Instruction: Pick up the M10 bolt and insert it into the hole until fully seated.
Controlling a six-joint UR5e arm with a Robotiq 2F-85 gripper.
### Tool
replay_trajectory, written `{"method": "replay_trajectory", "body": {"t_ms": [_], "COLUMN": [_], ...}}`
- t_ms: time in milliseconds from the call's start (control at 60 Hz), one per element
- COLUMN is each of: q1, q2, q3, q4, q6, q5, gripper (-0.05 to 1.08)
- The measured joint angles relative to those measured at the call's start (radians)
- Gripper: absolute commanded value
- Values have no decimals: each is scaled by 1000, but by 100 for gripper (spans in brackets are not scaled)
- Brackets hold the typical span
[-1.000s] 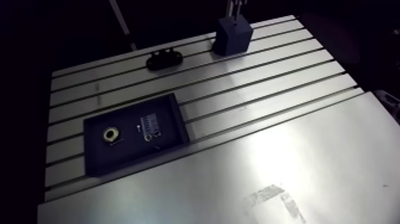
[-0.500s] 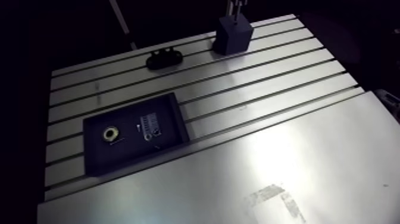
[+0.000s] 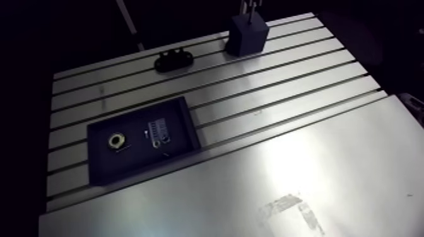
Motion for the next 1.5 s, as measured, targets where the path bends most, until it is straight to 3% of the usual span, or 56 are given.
{"method": "replay_trajectory", "body": {"t_ms": [1500], "q1": [0], "q2": [6], "q3": [5], "q4": [-3], "q6": [0], "q5": [-1], "gripper": [108]}}
